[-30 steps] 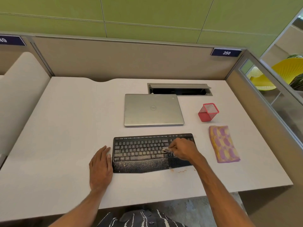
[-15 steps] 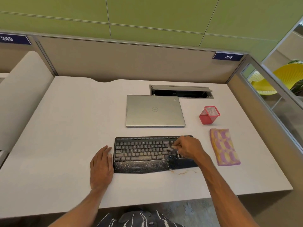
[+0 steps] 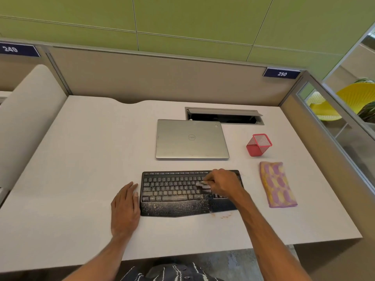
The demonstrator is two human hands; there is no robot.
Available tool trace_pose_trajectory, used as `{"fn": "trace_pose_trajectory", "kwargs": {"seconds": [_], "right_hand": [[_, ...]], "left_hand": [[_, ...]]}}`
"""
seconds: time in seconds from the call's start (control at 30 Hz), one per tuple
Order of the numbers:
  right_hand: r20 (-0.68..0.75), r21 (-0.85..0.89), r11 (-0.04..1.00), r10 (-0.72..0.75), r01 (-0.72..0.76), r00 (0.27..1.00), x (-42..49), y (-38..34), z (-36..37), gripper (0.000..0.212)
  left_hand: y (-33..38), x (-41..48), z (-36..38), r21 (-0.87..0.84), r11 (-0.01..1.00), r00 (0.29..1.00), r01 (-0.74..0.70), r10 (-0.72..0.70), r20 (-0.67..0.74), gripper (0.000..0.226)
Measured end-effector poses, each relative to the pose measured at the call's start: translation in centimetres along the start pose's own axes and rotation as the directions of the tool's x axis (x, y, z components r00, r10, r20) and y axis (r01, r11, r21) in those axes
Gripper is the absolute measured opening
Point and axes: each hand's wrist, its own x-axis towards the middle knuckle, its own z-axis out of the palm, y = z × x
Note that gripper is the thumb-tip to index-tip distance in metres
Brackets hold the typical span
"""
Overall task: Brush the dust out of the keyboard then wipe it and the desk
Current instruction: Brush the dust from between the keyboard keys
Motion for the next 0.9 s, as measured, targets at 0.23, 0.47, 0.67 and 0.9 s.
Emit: {"fn": "trace_pose_trajectory", "kwargs": {"seconds": [0.23,0.47,0.67,0.9], "right_hand": [[0.032,-0.092,0.993,0.075,-0.072,0.997,-0.6,2.3,-0.5,0.020],[0.049,0.112,0.994,0.005,-0.010,0.999,0.1,0.1,0.9,0.022],[0.006,-0.031,0.992,0.126,-0.126,0.992,-0.5,3.6,-0.9,0.018],[0.059,0.018,0.998,0.059,-0.060,0.997,-0.4,2.5,0.2,0.020]], "left_hand": [[0.0,0.0,0.1,0.006,1.000,1.000,-0.003,0.003,-0.004,0.051],[-0.1,0.0,0.0,0.009,1.000,1.000,-0.007,0.007,0.001,0.051],[0.0,-0.1,0.0,0.015,1.000,1.000,-0.005,0.005,0.005,0.052],[-0.1,0.0,0.1,0.020,1.000,1.000,-0.007,0.007,0.011,0.051]]}}
